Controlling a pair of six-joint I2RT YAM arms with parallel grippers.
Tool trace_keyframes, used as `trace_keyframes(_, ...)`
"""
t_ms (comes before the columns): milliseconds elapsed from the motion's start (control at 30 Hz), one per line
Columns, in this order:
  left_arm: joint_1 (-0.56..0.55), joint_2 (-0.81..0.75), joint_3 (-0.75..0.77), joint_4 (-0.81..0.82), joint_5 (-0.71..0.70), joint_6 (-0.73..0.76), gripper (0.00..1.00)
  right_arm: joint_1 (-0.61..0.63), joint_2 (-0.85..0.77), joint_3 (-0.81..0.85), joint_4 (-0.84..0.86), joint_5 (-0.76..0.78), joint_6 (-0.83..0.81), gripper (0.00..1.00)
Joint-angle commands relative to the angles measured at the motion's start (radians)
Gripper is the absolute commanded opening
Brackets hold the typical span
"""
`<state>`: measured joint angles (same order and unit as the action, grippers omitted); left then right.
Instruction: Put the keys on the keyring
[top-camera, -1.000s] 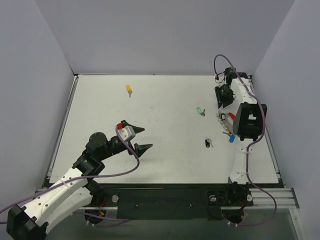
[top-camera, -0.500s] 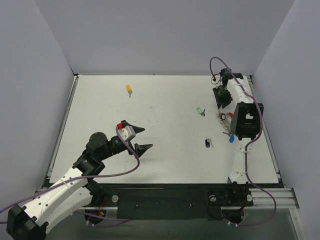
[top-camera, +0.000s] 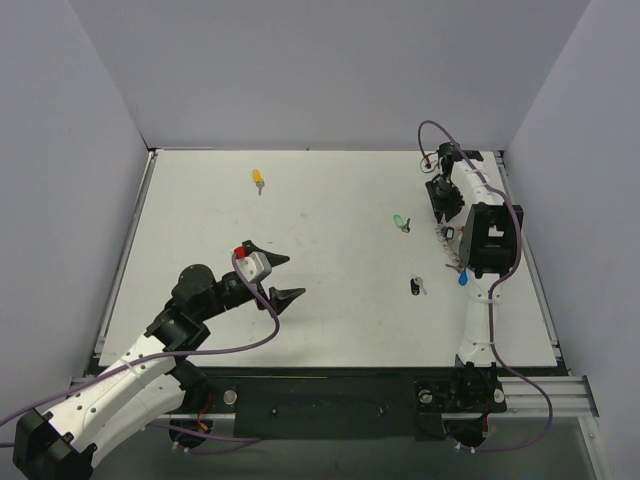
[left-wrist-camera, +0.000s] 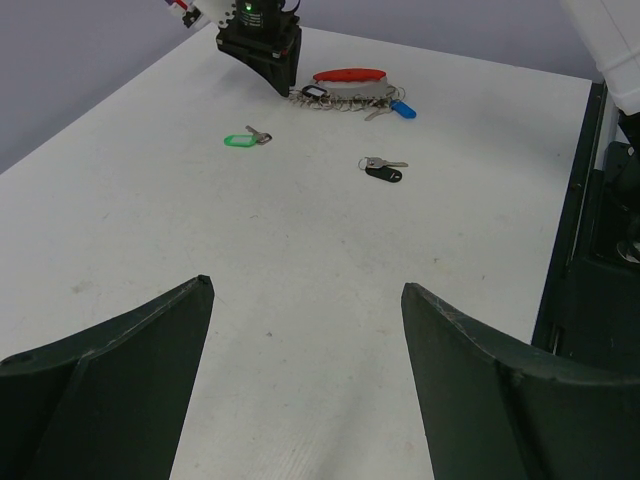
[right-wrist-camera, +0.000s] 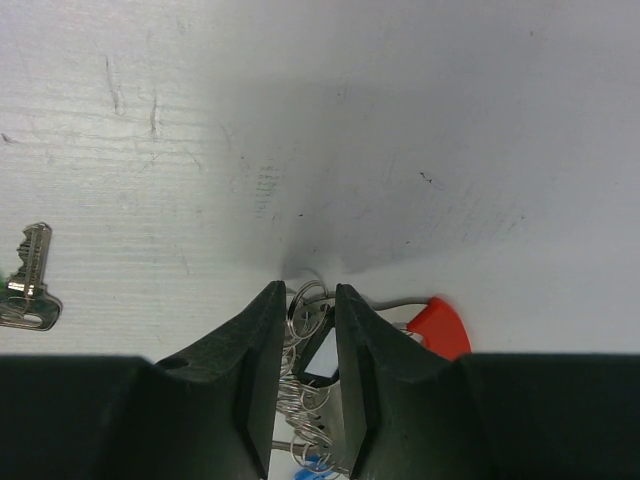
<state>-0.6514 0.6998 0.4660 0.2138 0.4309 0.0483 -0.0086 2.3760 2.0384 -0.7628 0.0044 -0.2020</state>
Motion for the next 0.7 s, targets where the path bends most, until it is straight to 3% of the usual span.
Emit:
trace_keyframes(0, 0.006, -0.003, 0.005, 0.03, 0.009, 0.01, 0.86, 0.001, -0.04, 0.011, -0.035, 0.039, 0.0, 0.24)
trace_keyframes(400, 0.006, -0.011, 0.006, 0.029, 0.011, 0.013, 0.86, 0.001, -0.047, -0.014, -0.035, 0.08, -0.013, 0.22)
trace_keyframes(667, 0.006, -0.008, 0.006, 0.029, 0.011, 0.013, 0.86, 0.001, -0.054, -0.032, -0.035, 0.092, -0.03, 0.15)
